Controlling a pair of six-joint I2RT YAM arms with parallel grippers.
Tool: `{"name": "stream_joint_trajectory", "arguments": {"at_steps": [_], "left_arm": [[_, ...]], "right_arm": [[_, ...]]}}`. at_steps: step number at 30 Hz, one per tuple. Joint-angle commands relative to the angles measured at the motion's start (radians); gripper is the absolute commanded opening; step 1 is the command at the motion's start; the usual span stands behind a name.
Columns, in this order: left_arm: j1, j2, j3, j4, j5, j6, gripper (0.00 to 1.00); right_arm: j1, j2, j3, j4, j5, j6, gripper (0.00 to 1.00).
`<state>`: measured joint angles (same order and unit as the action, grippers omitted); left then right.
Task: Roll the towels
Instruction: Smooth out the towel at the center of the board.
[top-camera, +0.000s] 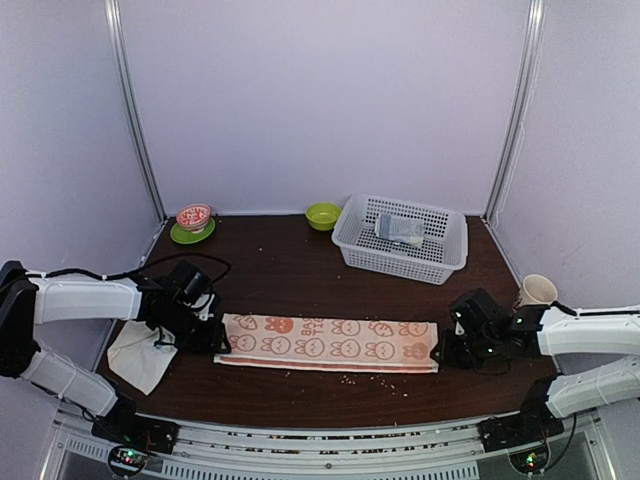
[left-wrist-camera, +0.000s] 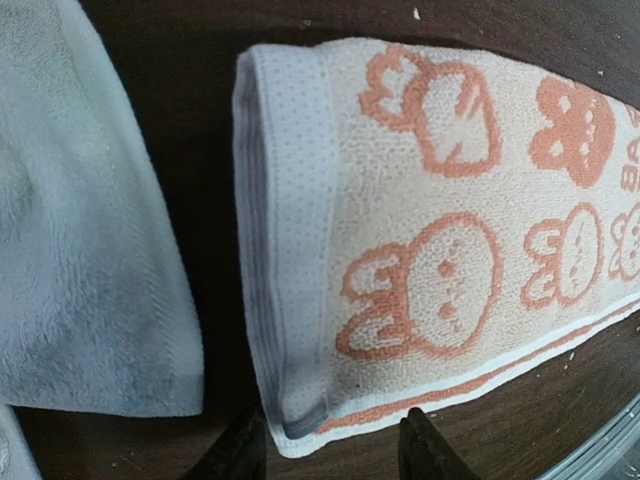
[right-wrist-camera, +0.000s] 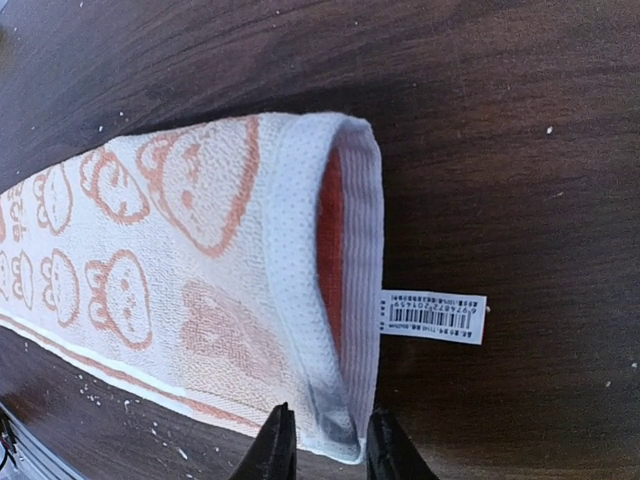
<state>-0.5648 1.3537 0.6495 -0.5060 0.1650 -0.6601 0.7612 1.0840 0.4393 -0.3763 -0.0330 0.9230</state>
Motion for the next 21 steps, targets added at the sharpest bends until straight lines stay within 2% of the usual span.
{"name": "stream_joint_trajectory", "arguments": {"at_steps": [1,8,13,21], "left_arm": [[-0.003,0.004,-0.016,0.012,-0.011,-0.014,0.47],[-0.002,0.004,-0.011,0.017,-0.015,-0.02,0.4],[-0.004,0.012,-0.011,0.02,-0.023,-0.021,0.33],[-0.003,0.042,-0.001,0.023,-0.059,-0.022,0.3]], "right_arm": [[-0.003,-0.001,-0.017,-0.001,-0.005,0.001,0.27],[-0.003,-0.023,-0.011,-0.009,-0.015,-0.004,0.15],[-0.003,-0.033,0.0,-0.025,-0.018,-0.012,0.0],[-0.003,-0.038,0.009,-0.033,-0.018,-0.016,0.0]]}}
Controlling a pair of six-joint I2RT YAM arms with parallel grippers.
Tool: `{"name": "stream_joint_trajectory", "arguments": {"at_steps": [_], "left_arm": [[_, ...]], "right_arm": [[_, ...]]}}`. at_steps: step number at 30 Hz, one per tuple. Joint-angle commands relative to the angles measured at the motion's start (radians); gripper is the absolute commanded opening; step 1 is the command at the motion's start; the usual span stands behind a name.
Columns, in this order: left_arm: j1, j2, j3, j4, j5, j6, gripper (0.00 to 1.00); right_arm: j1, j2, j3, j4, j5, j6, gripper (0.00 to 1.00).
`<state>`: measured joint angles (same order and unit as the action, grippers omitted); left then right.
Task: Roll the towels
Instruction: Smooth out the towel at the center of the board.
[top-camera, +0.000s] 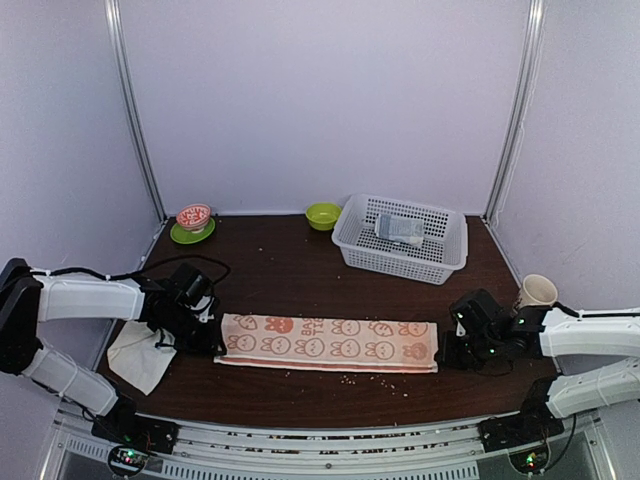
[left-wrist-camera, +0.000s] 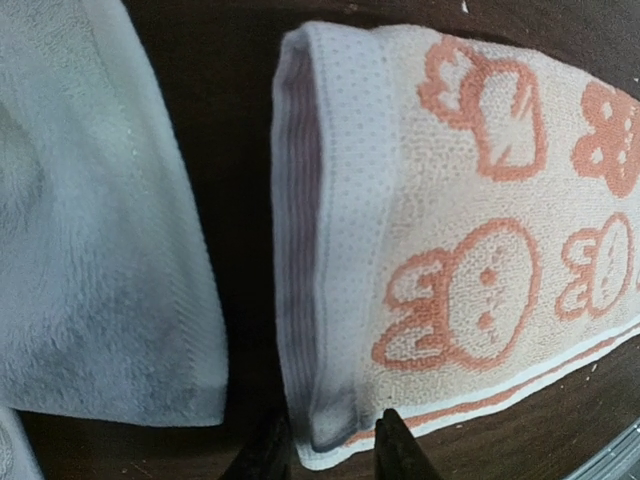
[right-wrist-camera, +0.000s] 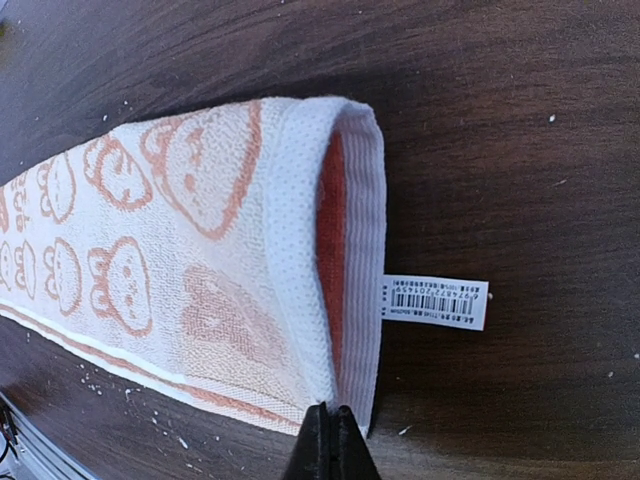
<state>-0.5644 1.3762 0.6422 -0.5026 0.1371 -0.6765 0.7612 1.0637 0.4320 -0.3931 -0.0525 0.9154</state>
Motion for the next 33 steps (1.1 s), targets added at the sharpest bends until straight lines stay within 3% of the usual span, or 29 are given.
{"name": "stream_joint_trajectory", "arguments": {"at_steps": [1,13,15,19,22,33], "left_arm": [[-0.003,0.024,0.011,0.021,-0.033,-0.005,0.3],[-0.003,0.02,0.03,0.027,-0.012,0.0,0.07],[-0.003,0.015,0.028,0.026,-0.01,0.0,0.07],[-0.003,0.002,0.031,0.008,-0.014,0.002,0.24],[-0.003,-0.005,0.033,0.0,-0.017,0.003,0.26],[-0.003,0.01,0.05,0.003,-0.013,0.014,0.06]], "right_arm": [[-0.003,-0.018,0.017,-0.016,0.001,-0.009,0.0],[-0.003,-0.021,0.017,-0.017,0.003,-0.009,0.0],[-0.002,-0.019,0.017,-0.018,0.003,-0.009,0.0],[-0.003,-0.022,0.019,-0.021,0.004,-0.01,0.0],[-0.003,-0.021,0.019,-0.018,0.004,-0.009,0.0],[-0.003,-0.022,0.019,-0.014,0.002,-0.008,0.0]]}}
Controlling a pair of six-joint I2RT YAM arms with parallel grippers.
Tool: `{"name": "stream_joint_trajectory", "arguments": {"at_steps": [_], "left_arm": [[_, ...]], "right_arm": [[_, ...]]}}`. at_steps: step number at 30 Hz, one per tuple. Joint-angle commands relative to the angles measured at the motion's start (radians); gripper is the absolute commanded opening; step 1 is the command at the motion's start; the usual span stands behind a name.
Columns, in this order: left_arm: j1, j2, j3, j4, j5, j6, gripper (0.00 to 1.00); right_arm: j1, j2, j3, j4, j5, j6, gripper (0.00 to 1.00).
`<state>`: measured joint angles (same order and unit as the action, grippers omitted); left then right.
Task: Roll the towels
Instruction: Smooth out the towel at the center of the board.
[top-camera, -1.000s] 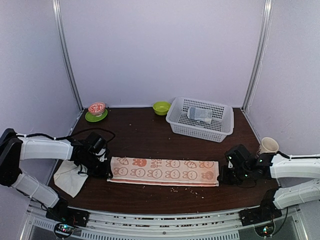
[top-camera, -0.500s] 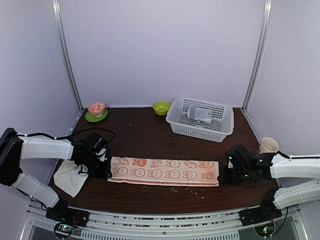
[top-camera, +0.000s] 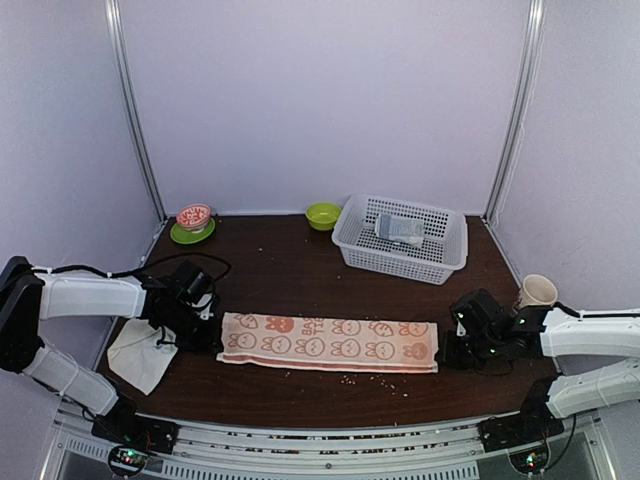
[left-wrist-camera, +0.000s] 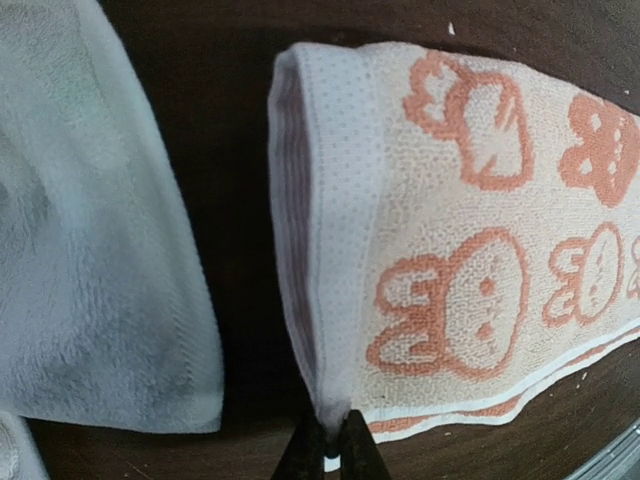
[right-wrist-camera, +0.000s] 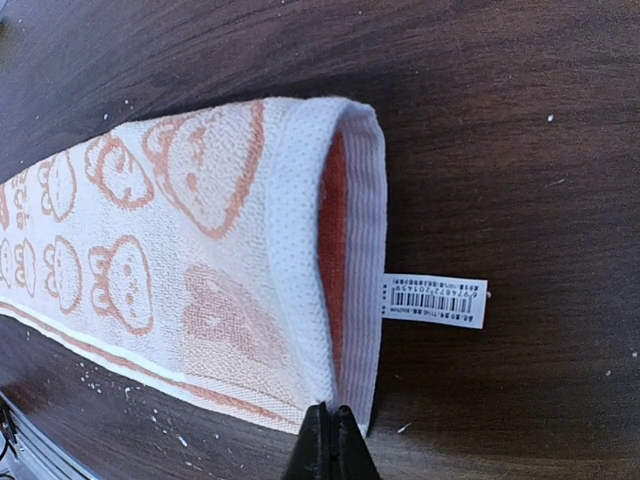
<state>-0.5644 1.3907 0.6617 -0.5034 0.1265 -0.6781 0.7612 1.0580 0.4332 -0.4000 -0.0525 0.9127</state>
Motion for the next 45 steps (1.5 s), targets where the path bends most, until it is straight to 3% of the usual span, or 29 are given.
{"name": "stream_joint_trajectory", "arguments": {"at_steps": [1,5,8,12,18,32,45], "left_arm": [[-0.002,-0.007,0.032,0.001,-0.004,0.015,0.04],[-0.003,-0.03,0.039,-0.023,-0.017,0.017,0.0],[-0.003,-0.04,0.045,-0.041,-0.022,0.025,0.08],[-0.002,-0.044,0.043,-0.045,-0.019,0.027,0.0],[-0.002,-0.062,0.048,-0.051,-0.018,0.034,0.03],[-0.004,-0.155,0.031,-0.125,-0.001,0.051,0.0],[-0.004,-0.135,-0.025,-0.083,0.037,0.034,0.0]], "right_arm": [[-0.003,-0.016,0.018,-0.007,0.001,-0.006,0.0],[-0.003,-0.022,0.02,-0.014,0.002,-0.005,0.0],[-0.003,-0.024,0.025,-0.015,0.006,-0.006,0.0],[-0.002,-0.022,0.029,-0.018,0.005,-0.008,0.0],[-0.002,-0.031,0.033,-0.026,0.009,-0.011,0.0],[0.0,-0.112,0.053,-0.132,0.021,-0.018,0.0],[0.0,-0.097,-0.011,-0.113,0.022,-0.003,0.0]]}}
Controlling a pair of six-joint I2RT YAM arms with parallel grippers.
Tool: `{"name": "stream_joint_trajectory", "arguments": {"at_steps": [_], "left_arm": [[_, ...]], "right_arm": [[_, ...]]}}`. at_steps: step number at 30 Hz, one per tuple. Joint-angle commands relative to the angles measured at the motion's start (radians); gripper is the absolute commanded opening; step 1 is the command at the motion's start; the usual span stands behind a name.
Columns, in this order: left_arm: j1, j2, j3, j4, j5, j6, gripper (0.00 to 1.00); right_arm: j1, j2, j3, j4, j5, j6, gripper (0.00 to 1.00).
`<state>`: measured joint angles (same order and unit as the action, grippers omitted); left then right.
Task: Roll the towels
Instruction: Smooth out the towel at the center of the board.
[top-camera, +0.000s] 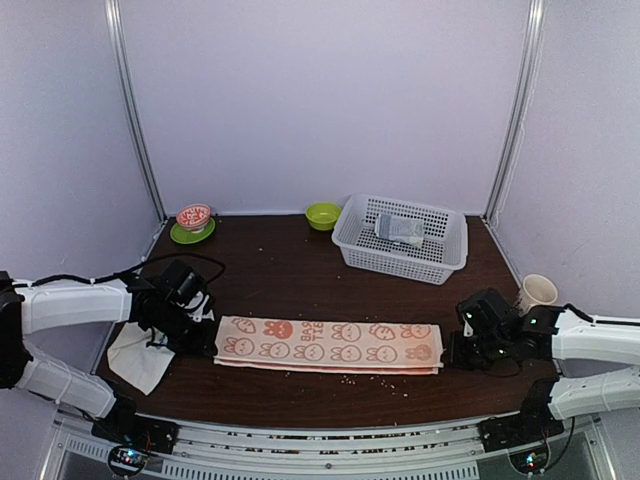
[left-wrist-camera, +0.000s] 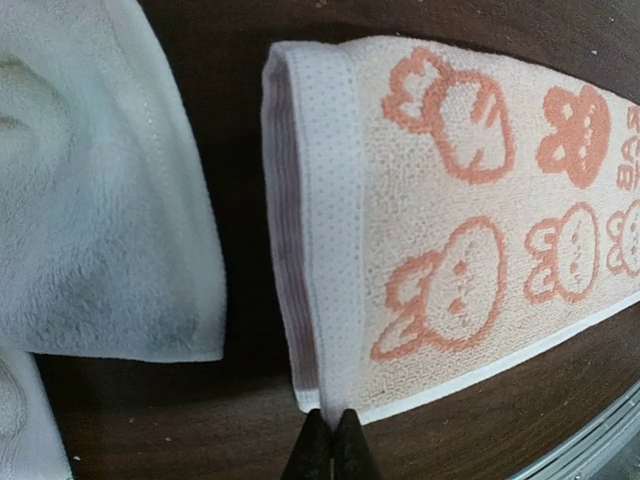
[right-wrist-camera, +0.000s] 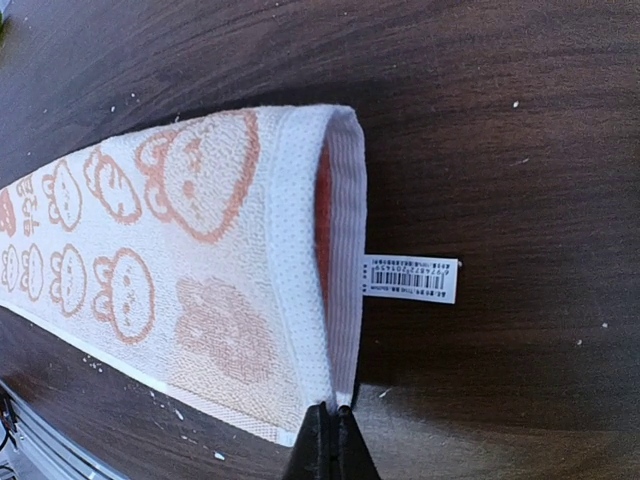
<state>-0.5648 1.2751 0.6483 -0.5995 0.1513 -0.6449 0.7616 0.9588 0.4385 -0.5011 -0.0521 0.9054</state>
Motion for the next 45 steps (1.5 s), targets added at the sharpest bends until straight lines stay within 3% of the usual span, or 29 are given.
{"name": "stream_joint_trajectory", "arguments": {"at_steps": [1,7,19,20,21,24,25,26,28,30,33,38,45], "left_arm": [[-0.003,-0.032,-0.012,0.002,0.01,-0.002,0.0],[-0.004,-0.103,-0.011,-0.032,0.006,-0.015,0.0],[-0.005,0.037,-0.055,0.066,0.016,-0.027,0.01],[-0.005,0.037,-0.056,0.064,0.016,-0.024,0.04],[-0.004,0.035,-0.056,0.058,0.017,-0.023,0.1],[-0.009,-0.01,-0.046,0.02,0.017,-0.028,0.53],[-0.013,-0.033,-0.032,-0.006,0.014,-0.029,0.66],[-0.019,-0.061,-0.014,-0.034,0.01,-0.029,0.71],[-0.027,-0.109,0.04,-0.082,0.0,-0.02,0.76],[-0.031,-0.14,0.107,-0.082,0.009,-0.016,0.77],[-0.034,-0.097,0.167,0.048,0.084,-0.013,0.75],[-0.038,0.153,0.261,0.198,0.161,-0.012,0.54],[-0.029,0.376,0.213,0.304,0.119,-0.041,0.38]], "right_arm": [[0.0,-0.004,-0.016,-0.019,0.025,0.006,0.0],[-0.001,-0.03,-0.01,-0.029,0.035,-0.003,0.0],[0.0,0.051,-0.042,0.051,0.011,0.014,0.0],[0.0,0.049,-0.04,0.049,0.008,0.014,0.07],[0.0,0.045,-0.036,0.042,0.005,0.012,0.22],[0.0,0.002,0.002,-0.032,0.009,0.007,0.58],[0.0,-0.022,0.024,-0.06,0.017,-0.001,0.63],[0.0,-0.043,0.048,-0.086,0.025,-0.009,0.67],[-0.001,-0.074,0.107,-0.119,0.048,-0.031,0.69],[0.0,-0.071,0.155,-0.085,0.037,-0.046,0.67],[0.0,0.009,0.172,0.1,-0.007,-0.034,0.61],[-0.001,0.298,0.218,0.364,-0.128,0.039,0.48],[-0.113,0.482,0.136,0.489,-0.119,0.104,0.41]]}}
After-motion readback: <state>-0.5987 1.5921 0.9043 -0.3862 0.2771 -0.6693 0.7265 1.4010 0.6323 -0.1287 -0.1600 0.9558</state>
